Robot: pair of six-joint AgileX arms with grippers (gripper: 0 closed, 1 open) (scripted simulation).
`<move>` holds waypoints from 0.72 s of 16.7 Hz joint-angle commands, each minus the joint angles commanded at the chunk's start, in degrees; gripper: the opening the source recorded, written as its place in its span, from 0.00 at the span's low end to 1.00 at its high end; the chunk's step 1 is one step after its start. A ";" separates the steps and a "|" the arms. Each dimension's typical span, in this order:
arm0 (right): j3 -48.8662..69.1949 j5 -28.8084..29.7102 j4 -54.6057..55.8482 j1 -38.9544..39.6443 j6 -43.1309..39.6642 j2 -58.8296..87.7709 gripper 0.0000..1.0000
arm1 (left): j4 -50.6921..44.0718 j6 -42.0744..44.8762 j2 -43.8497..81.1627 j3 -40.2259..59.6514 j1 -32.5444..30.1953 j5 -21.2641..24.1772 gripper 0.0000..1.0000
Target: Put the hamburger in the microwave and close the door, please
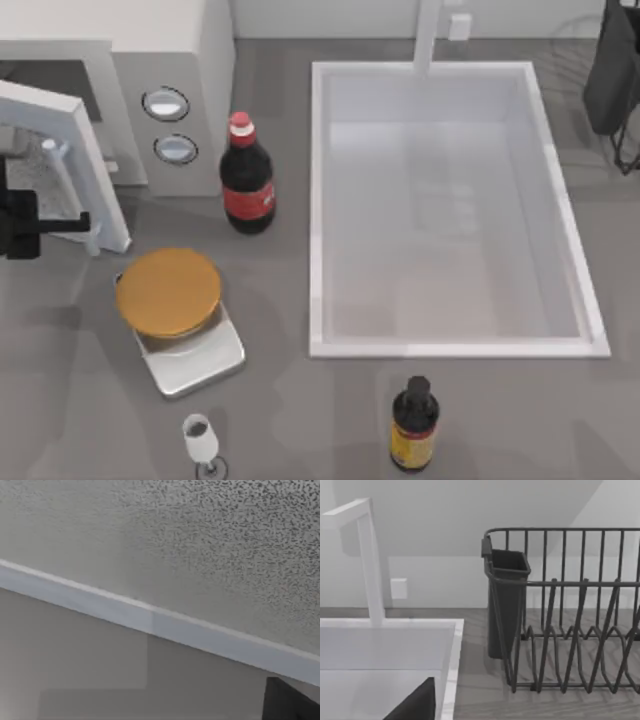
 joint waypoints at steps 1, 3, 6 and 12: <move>0.00 0.00 0.00 0.00 0.00 0.00 1.00 | -0.12 -0.05 1.60 1.65 -0.08 -0.04 0.00; 0.00 0.00 0.00 0.00 0.00 0.00 1.00 | -0.44 -0.16 5.56 5.84 -0.30 -0.14 0.00; 0.00 0.00 0.00 0.00 0.00 0.00 1.00 | -1.01 -0.38 12.07 12.96 -0.69 -0.33 0.00; 0.00 0.00 0.00 0.00 0.00 0.00 1.00 | -1.73 -0.65 18.91 20.79 -1.15 -0.57 0.00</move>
